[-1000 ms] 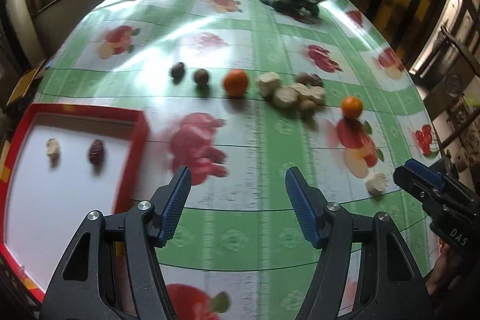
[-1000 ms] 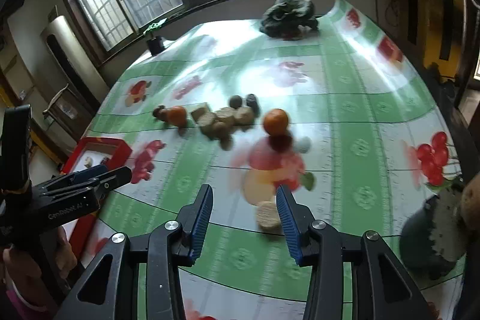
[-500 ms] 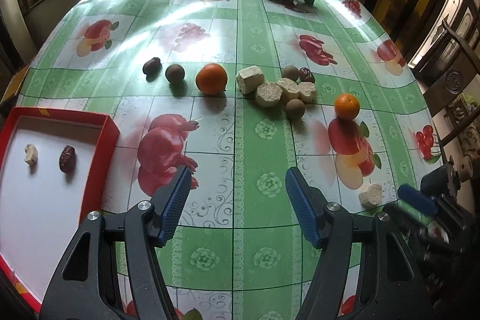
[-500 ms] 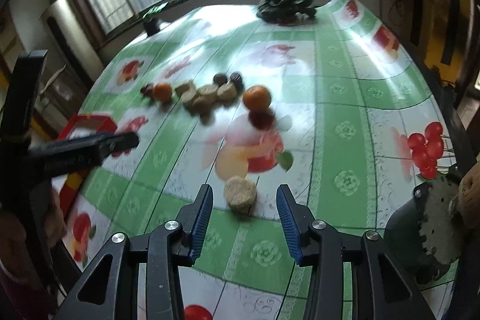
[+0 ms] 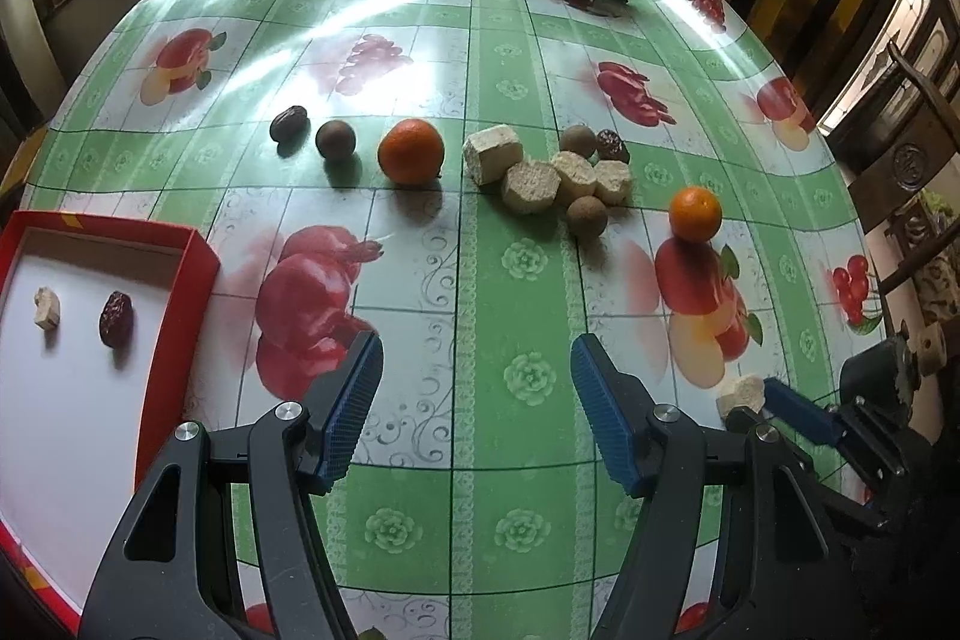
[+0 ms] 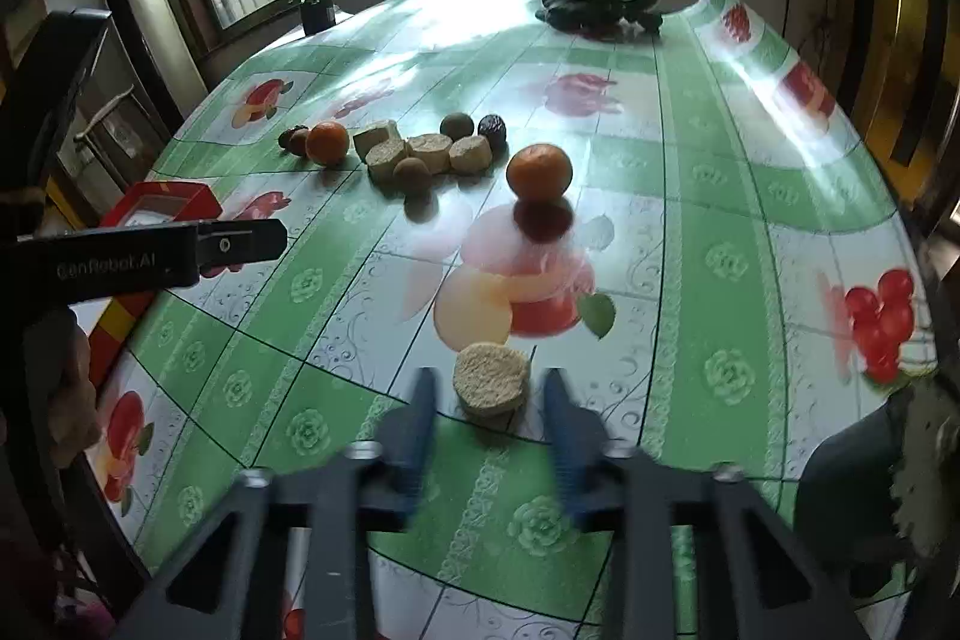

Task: Organize fruits
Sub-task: 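Grasp a second rice cake with the right tool while the left tool grasps an orange, then carry the orange into the tray with the left tool while the right tool carries the rice cake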

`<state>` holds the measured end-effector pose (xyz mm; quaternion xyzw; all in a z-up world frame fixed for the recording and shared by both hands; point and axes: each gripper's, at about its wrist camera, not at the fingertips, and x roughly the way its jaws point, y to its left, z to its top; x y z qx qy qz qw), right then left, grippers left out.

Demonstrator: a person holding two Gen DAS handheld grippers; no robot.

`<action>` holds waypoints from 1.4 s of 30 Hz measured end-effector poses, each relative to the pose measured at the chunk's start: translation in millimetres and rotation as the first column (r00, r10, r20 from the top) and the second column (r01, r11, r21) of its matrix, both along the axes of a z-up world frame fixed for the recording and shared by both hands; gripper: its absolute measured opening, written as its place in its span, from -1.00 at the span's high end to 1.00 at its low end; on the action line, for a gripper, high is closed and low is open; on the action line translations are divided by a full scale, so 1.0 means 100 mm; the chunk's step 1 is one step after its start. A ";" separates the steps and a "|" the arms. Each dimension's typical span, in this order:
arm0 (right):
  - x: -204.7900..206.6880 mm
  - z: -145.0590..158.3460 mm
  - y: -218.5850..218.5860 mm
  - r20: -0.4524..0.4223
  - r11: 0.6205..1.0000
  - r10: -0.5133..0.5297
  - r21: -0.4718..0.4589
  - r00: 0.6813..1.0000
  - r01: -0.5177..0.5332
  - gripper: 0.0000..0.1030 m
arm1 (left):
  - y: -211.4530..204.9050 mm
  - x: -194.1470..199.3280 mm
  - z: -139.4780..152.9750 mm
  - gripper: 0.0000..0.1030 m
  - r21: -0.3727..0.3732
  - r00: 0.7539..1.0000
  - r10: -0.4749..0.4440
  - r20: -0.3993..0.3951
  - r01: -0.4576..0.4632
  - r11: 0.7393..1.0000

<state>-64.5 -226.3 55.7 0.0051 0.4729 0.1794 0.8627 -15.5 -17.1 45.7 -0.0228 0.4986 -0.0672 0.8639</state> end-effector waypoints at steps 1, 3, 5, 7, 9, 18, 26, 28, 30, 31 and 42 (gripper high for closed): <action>0.01 -0.01 -0.01 -0.003 1.000 -0.010 -0.014 1.000 0.009 0.52 | -0.03 0.01 0.02 -0.27 -0.003 1.000 -0.006 0.002 0.006 1.000; 0.03 -0.01 -0.05 -0.016 1.000 -0.022 0.009 1.000 0.022 0.52 | -0.11 0.03 0.07 -0.27 -0.007 1.000 -0.026 0.008 0.026 1.000; 0.04 -0.01 -0.11 -0.023 0.999 -0.038 0.023 0.999 0.038 0.52 | -0.24 0.07 0.13 -0.27 -0.009 0.998 -0.054 0.023 0.054 0.998; 0.04 -0.01 -0.15 -0.029 0.999 -0.046 0.025 0.999 0.047 0.52 | -0.41 0.12 0.18 -0.27 -0.010 0.995 -0.091 0.036 0.091 0.996; 0.03 0.00 -0.18 -0.029 0.998 -0.058 0.007 0.998 0.058 0.52 | -0.62 0.20 0.21 -0.27 -0.030 0.989 -0.145 0.041 0.147 0.989; 0.02 -0.02 -0.34 -0.037 0.996 -0.068 0.047 0.997 0.070 0.51 | -1.19 0.62 -0.01 -0.27 0.003 0.970 -0.243 0.008 0.243 0.970; 0.02 -0.03 -0.37 -0.031 0.996 -0.054 0.067 0.998 0.056 0.51 | -1.36 0.76 -0.22 0.29 0.041 0.960 -0.281 -0.006 0.281 0.959; 0.02 -0.03 -0.38 -0.031 0.996 -0.053 0.069 0.998 0.055 0.51 | -1.36 0.76 -0.25 0.38 0.048 0.960 -0.279 0.011 0.279 0.959; 0.02 -0.03 -0.38 -0.032 0.996 -0.051 0.070 0.998 0.053 0.51 | -1.36 0.75 -0.26 0.39 0.057 0.959 -0.284 0.011 0.283 0.957; 0.02 -0.03 -0.38 -0.032 0.996 -0.051 0.074 0.998 0.053 0.51 | -1.35 0.74 -0.26 0.39 0.056 0.960 -0.280 0.006 0.280 0.958; -0.04 0.02 -0.32 -0.030 0.996 -0.068 0.059 0.997 0.069 0.52 | -1.06 0.37 0.01 0.40 0.018 0.970 -0.240 0.049 0.239 0.971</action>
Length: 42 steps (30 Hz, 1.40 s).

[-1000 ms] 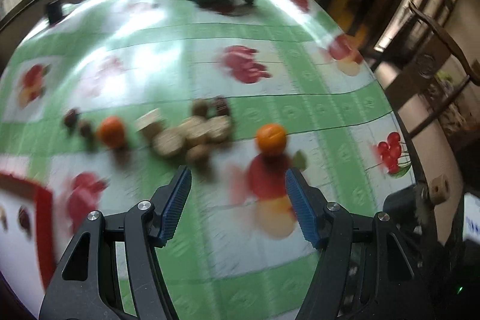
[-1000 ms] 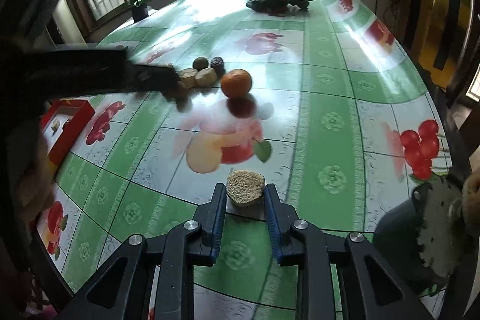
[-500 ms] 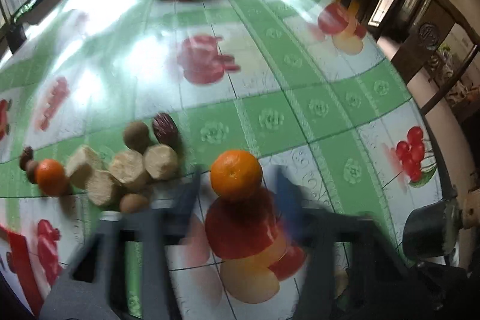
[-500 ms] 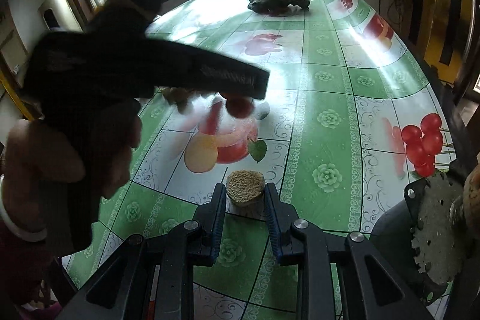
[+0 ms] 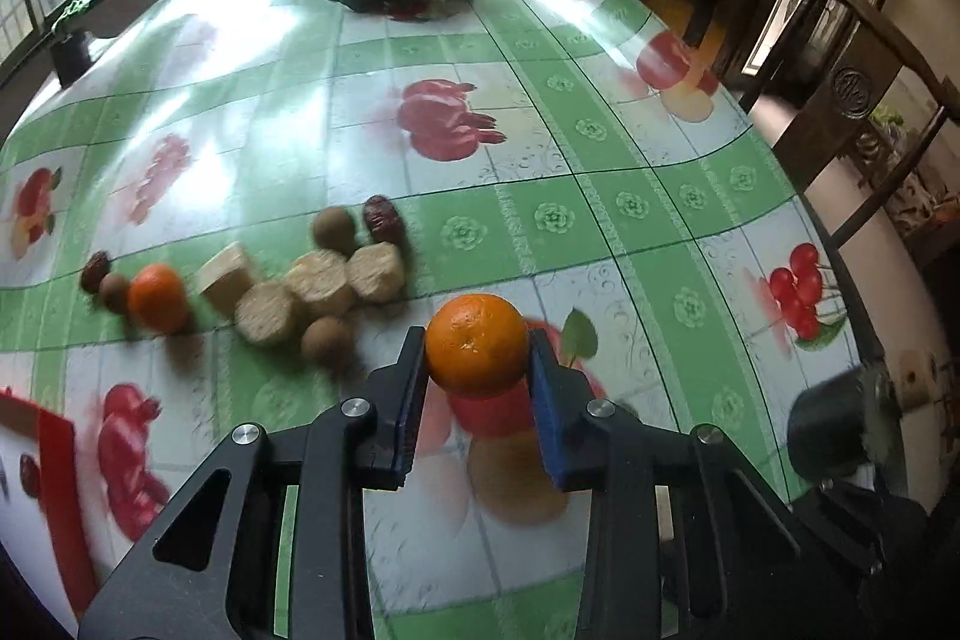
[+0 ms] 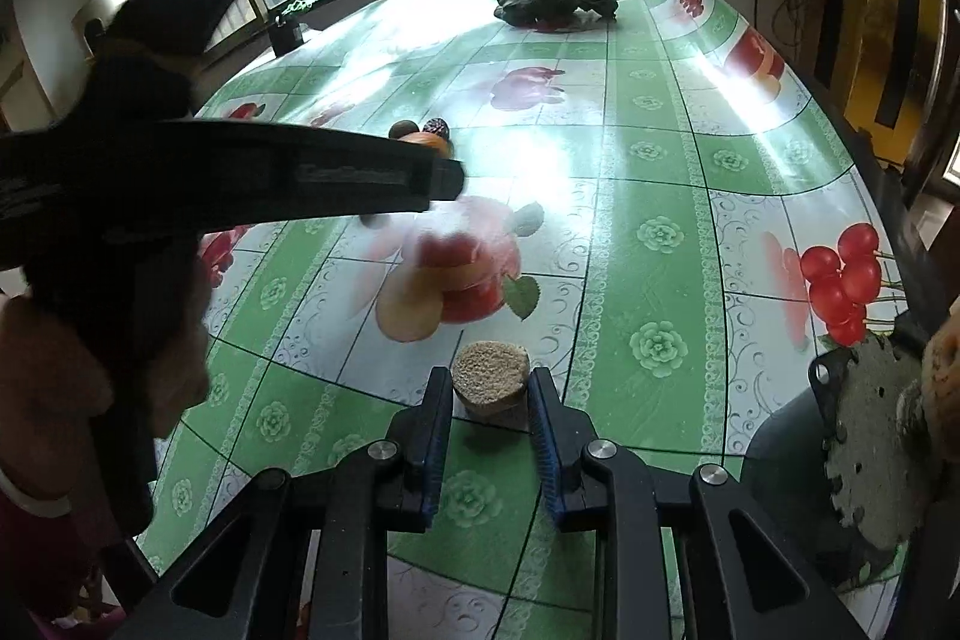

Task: Organize fruits
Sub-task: 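Carry the orange into the tray with the left tool while the right tool carries the rice cake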

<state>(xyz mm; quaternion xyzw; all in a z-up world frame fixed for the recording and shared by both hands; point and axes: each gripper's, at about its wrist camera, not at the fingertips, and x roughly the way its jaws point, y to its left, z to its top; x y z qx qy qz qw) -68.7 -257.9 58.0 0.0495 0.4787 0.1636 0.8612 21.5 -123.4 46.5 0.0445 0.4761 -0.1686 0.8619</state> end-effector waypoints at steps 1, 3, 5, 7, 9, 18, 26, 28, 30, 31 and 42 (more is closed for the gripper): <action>-0.03 0.02 0.01 0.005 1.000 -0.003 0.006 1.000 0.003 0.52 | 0.03 -0.04 0.01 0.40 0.001 1.000 0.000 0.001 0.000 1.000; -0.08 0.04 0.01 0.010 1.000 -0.011 0.022 1.000 0.010 0.52 | 0.11 -0.14 0.03 0.40 0.009 1.000 0.002 0.002 -0.002 1.000; -0.13 0.06 0.02 0.014 0.999 -0.015 0.038 1.000 0.014 0.52 | 0.18 -0.22 0.04 0.40 0.017 1.000 -0.001 0.000 0.001 1.000; -0.18 0.08 0.03 0.020 0.999 -0.019 0.048 1.000 0.018 0.52 | 0.25 -0.29 0.05 0.40 0.023 1.000 0.006 -0.001 -0.006 1.000; -0.24 0.12 0.07 0.025 0.999 -0.007 0.048 1.000 0.006 0.52 | 0.34 -0.35 0.09 0.40 0.019 1.000 0.016 0.006 -0.016 1.000; -0.34 0.22 0.21 0.041 0.997 0.032 0.062 0.999 -0.035 0.52 | 0.61 -0.60 0.24 0.39 0.021 0.997 0.073 0.040 -0.073 0.997; -0.31 0.24 0.45 0.041 0.995 0.079 0.055 0.996 -0.081 0.52 | 0.88 -0.79 0.25 0.39 0.012 0.994 0.108 0.027 -0.108 0.994; -0.31 0.25 0.52 0.038 0.995 0.089 0.050 0.995 -0.091 0.52 | 0.99 -0.82 0.25 0.39 0.006 0.992 0.126 0.023 -0.126 0.992; -0.30 0.25 0.58 0.037 0.994 0.098 0.044 0.995 -0.099 0.52 | 1.10 -0.86 0.26 0.39 0.001 0.990 0.141 0.024 -0.141 0.990; -0.30 0.26 0.62 0.038 0.994 0.104 0.041 0.994 -0.105 0.52 | 1.16 -0.88 0.26 0.39 0.002 0.988 0.150 0.026 -0.151 0.989; -0.27 0.35 1.05 0.050 0.987 0.162 0.006 0.985 -0.163 0.52 | 1.79 -1.05 0.34 0.39 -0.021 0.965 0.256 0.056 -0.255 0.967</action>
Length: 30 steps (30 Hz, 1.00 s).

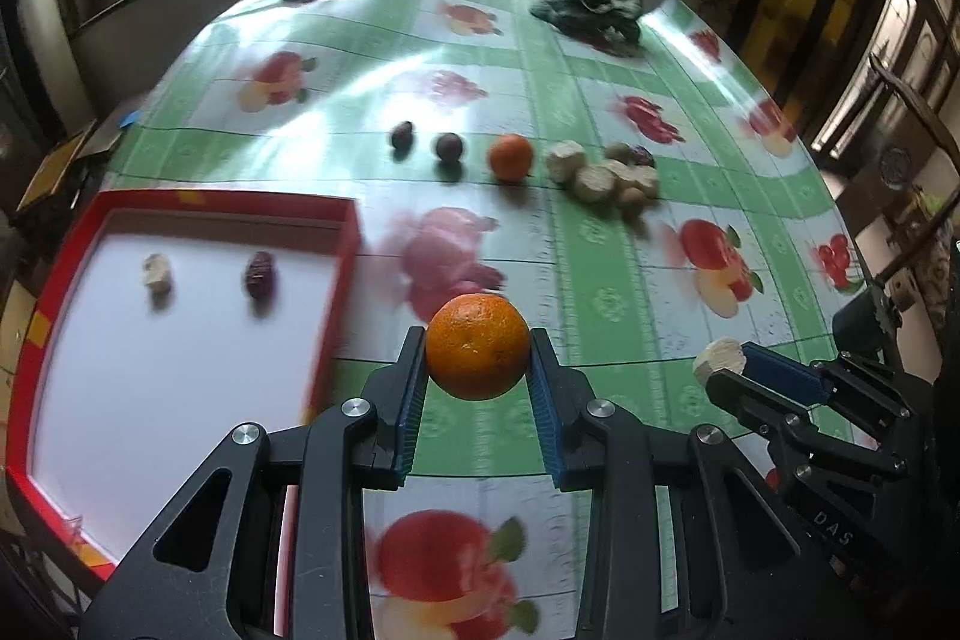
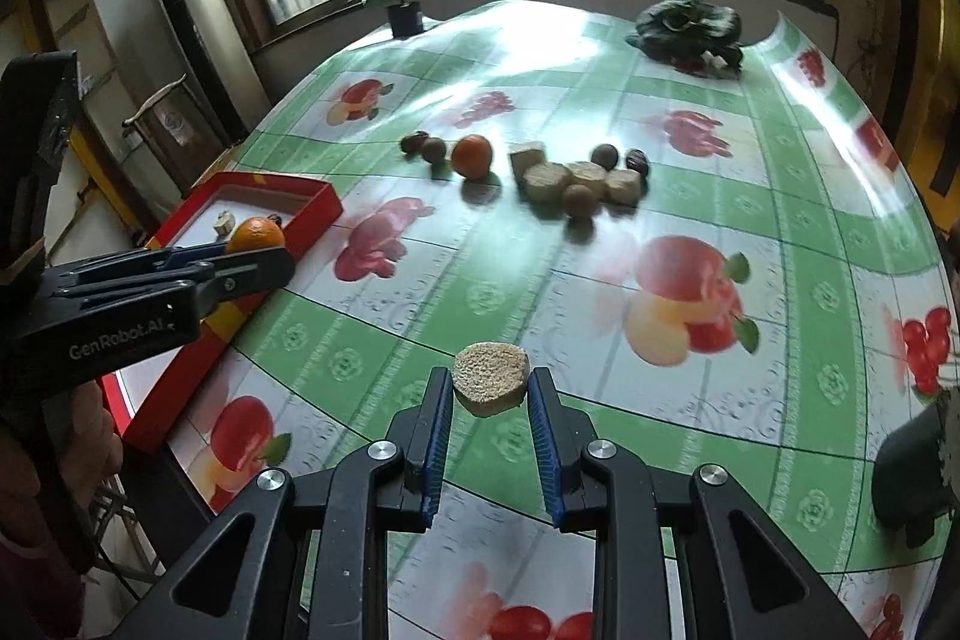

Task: Organize fruits
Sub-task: 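Carry the orange into the tray with the left tool while the right tool carries the rice cake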

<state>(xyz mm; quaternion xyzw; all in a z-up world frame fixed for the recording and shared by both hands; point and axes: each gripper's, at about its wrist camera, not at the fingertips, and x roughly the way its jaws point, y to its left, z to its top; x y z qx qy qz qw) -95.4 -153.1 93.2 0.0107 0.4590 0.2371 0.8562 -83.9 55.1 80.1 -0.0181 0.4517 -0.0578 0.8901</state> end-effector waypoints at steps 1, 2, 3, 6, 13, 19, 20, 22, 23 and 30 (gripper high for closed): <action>0.00 0.01 0.05 0.003 1.000 0.005 -0.004 1.000 -0.005 0.52 | 0.07 -0.02 0.01 0.39 -0.002 1.000 0.011 0.005 -0.011 1.000; 0.01 0.02 0.08 0.004 1.000 0.008 -0.006 1.000 -0.008 0.52 | 0.12 -0.03 0.03 0.39 -0.003 1.000 0.020 0.009 -0.020 1.000; 0.02 0.03 0.11 0.004 1.000 0.013 -0.007 1.000 -0.012 0.52 | 0.17 -0.05 0.04 0.39 -0.005 1.000 0.028 0.013 -0.028 1.000; 0.04 0.05 0.23 0.005 0.999 0.031 -0.014 0.999 -0.031 0.52 | 0.35 -0.10 0.07 0.39 -0.008 0.998 0.057 0.024 -0.057 0.998; 0.07 0.11 0.45 0.011 0.998 0.063 -0.027 0.998 -0.063 0.52 | 0.75 -0.22 0.08 0.39 0.000 0.991 0.129 0.042 -0.129 0.992; 0.09 0.13 0.62 0.007 0.995 0.087 -0.043 0.996 -0.086 0.52 | 1.05 -0.25 0.00 0.39 0.007 0.983 0.183 0.025 -0.184 0.983; 0.10 0.14 0.65 0.007 0.995 0.092 -0.045 0.996 -0.092 0.52 | 1.09 -0.26 0.00 0.39 0.005 0.981 0.192 0.025 -0.192 0.981; 0.11 0.16 0.69 0.012 0.994 0.096 -0.049 0.995 -0.095 0.52 | 1.18 -0.27 0.01 0.39 0.003 0.976 0.214 0.031 -0.215 0.977; 0.12 0.18 0.71 0.017 0.994 0.097 -0.048 0.995 -0.096 0.52 | 1.23 -0.28 0.01 0.39 0.004 0.974 0.226 0.031 -0.226 0.974; 0.20 0.26 0.92 0.028 0.990 0.140 -0.037 0.990 -0.139 0.52 | 1.56 -0.25 -0.05 0.39 0.021 0.957 0.288 0.015 -0.288 0.957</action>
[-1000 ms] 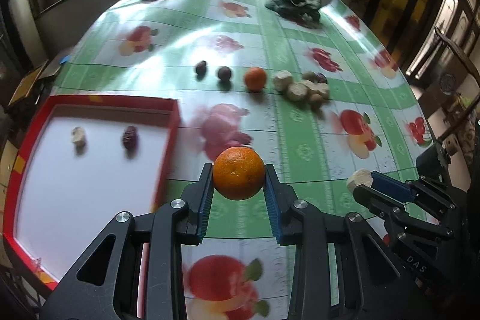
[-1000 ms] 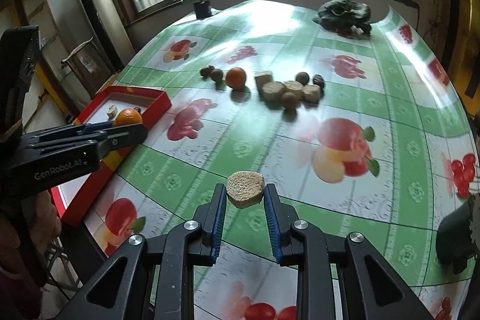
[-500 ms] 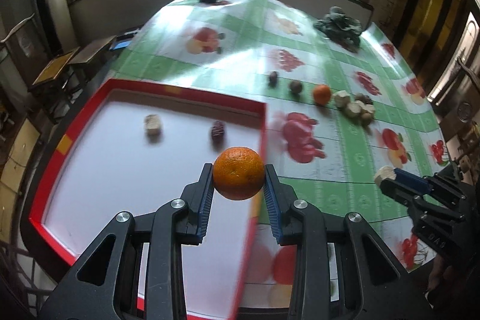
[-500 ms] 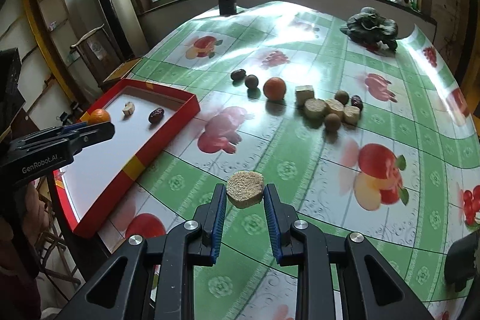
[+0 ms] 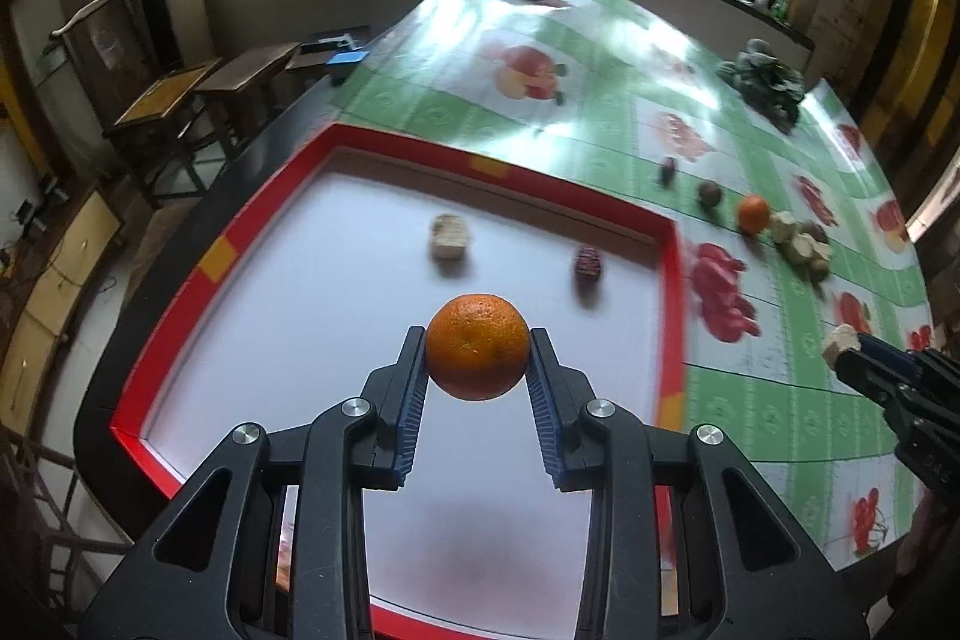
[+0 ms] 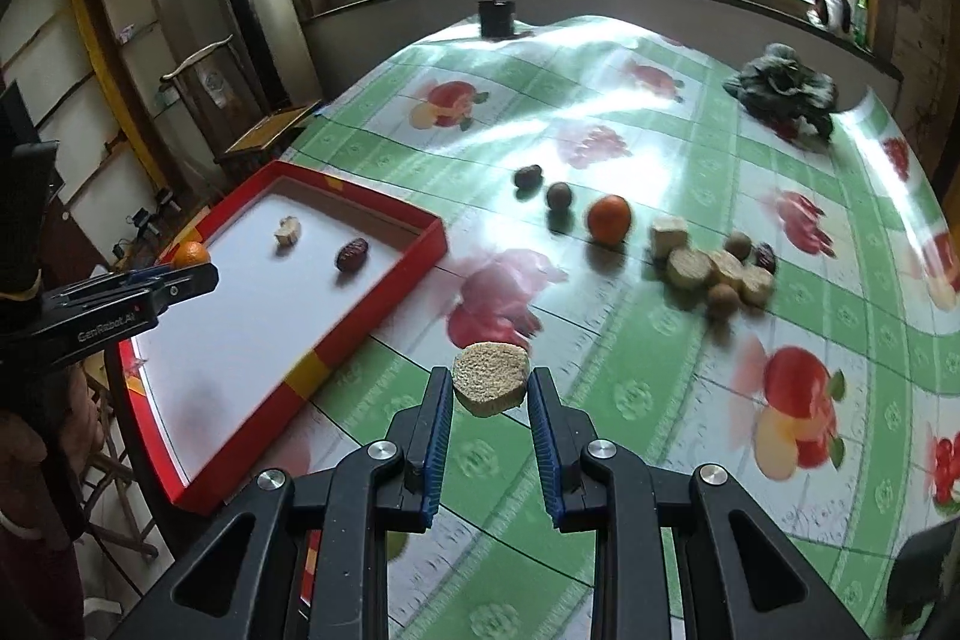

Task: Organize fruits
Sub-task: 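Carry the orange into the tray with the left tool while the right tool carries the rice cake, then open the left tool to drop the orange while the right tool releases the rice cake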

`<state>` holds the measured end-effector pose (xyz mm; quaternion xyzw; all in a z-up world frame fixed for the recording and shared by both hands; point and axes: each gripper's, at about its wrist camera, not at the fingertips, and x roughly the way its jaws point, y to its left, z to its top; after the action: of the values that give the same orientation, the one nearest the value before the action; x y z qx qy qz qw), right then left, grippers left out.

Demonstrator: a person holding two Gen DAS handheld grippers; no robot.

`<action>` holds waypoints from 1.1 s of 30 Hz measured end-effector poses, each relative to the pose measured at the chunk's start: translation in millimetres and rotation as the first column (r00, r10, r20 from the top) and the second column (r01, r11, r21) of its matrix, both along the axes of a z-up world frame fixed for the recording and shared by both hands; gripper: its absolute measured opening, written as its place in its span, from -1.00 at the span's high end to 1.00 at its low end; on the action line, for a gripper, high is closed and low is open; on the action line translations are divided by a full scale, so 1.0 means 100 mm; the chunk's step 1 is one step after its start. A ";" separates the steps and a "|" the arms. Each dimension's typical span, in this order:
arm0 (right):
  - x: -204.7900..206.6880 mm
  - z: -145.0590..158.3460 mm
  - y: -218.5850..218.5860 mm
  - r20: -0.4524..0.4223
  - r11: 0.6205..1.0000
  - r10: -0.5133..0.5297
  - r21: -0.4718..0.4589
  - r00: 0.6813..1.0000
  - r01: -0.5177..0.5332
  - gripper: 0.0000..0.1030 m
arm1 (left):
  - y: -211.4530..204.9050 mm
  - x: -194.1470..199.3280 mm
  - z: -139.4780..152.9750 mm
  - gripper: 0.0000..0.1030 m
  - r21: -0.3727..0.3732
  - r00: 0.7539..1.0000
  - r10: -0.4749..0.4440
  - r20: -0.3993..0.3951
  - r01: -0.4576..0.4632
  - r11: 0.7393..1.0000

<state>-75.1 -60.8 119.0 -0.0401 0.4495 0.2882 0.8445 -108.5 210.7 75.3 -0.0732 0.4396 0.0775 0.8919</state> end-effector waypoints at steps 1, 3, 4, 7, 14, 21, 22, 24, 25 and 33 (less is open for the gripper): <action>0.01 0.00 0.05 -0.001 1.000 0.010 0.000 1.000 -0.010 0.52 | 0.05 0.01 -0.02 0.39 0.003 1.000 0.008 -0.004 -0.008 1.000; 0.03 0.01 0.18 -0.005 0.999 0.036 0.004 0.999 -0.036 0.52 | 0.10 0.04 -0.05 0.39 0.003 1.000 0.014 -0.012 -0.014 1.000; 0.04 0.01 0.22 -0.007 0.999 0.045 0.008 0.999 -0.045 0.52 | 0.14 0.05 -0.07 0.39 0.002 1.000 0.015 -0.019 -0.015 1.000; 0.07 -0.01 0.40 -0.025 0.995 0.092 0.035 0.995 -0.091 0.52 | 0.20 0.09 -0.12 0.39 0.000 0.999 0.018 -0.035 -0.018 1.000; 0.16 -0.11 0.92 -0.042 0.983 0.182 0.039 0.982 -0.180 0.52 | 0.30 0.23 -0.23 0.39 0.003 0.997 0.020 -0.069 -0.020 1.000; 0.26 -0.30 1.39 -0.076 0.968 0.252 0.007 0.965 -0.252 0.52 | 0.36 0.38 -0.31 0.38 -0.017 0.993 0.008 -0.119 -0.010 1.000; 0.27 -0.34 1.43 -0.082 0.967 0.256 0.003 0.963 -0.256 0.52 | 0.38 0.40 -0.34 0.38 -0.024 0.991 0.015 -0.130 -0.018 1.000; 0.30 -0.40 1.52 -0.092 0.964 0.263 -0.012 0.960 -0.265 0.52 | 0.40 0.42 -0.37 0.38 -0.027 0.989 0.023 -0.145 -0.027 0.999; 0.31 -0.43 1.55 -0.095 0.963 0.267 -0.016 0.959 -0.269 0.52 | 0.41 0.43 -0.37 0.38 -0.038 0.988 0.025 -0.151 -0.031 0.999; 0.31 -0.54 1.62 -0.089 0.960 0.276 -0.025 0.957 -0.279 0.50 | 0.39 0.44 -0.36 -0.06 -0.015 0.991 0.031 -0.132 -0.033 0.999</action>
<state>-43.9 101.0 65.5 -0.1063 0.4800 0.3969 0.7751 -64.5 250.1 39.0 -0.0825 0.4969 0.0927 0.8589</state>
